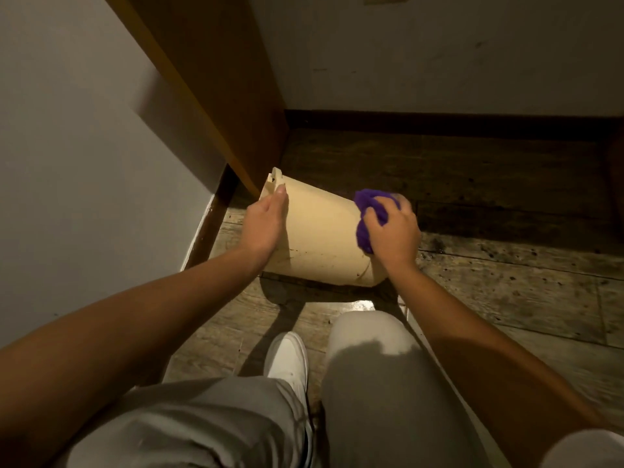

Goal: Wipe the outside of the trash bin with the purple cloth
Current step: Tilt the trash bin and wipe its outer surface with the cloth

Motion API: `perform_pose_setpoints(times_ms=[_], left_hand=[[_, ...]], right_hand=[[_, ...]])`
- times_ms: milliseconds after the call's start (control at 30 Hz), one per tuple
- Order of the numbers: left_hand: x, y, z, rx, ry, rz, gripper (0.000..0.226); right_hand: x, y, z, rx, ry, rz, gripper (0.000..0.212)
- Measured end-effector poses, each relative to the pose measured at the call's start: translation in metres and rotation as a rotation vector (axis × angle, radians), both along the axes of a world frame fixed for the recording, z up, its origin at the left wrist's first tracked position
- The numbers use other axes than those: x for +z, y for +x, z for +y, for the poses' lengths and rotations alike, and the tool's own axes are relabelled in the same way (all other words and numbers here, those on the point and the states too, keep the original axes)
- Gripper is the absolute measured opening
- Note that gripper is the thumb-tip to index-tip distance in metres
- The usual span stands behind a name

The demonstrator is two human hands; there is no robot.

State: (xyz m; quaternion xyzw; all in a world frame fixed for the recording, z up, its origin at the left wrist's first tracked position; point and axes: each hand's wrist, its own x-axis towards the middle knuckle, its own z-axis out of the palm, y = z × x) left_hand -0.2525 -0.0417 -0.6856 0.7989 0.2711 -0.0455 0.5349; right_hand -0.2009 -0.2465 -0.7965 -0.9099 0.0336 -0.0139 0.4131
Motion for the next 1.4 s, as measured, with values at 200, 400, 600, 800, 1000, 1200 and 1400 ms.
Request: perform_pose_setpoints(times_ms=[200,400,600,800,1000,1200,1400], left_hand=[[0.009,0.002,-0.007,-0.053,0.025,0.001,0.036],[0.008,0.008,-0.003,-0.06,0.017,0.014,0.053],[0.011,0.019,0.002,-0.011,-0.025,-0.04,0.058],[0.003,0.017,0.009,0.046,-0.005,-0.015,0.038],[0.004,0.023,-0.002,-0.005,0.062,-0.009,0.049],[0.007,0.032,-0.009,-0.03,0.124,-0.021,0.046],[0.004,0.034,-0.007,0.045,0.014,0.018,0.058]], right_hand=[[0.0,0.011,-0.019,-0.216,0.272,0.157,0.056],[0.055,0.0,0.043,0.068,0.496,0.055,0.055],[0.074,-0.01,0.096,0.323,0.211,-0.183,0.052],[0.008,0.005,0.007,0.057,0.116,-0.032,0.043],[-0.015,0.009,-0.044,-0.164,-0.022,0.124,0.047],[0.06,0.02,0.005,0.048,0.19,-0.12,0.051],[0.058,-0.018,0.059,0.397,-0.079,-0.286,0.059]])
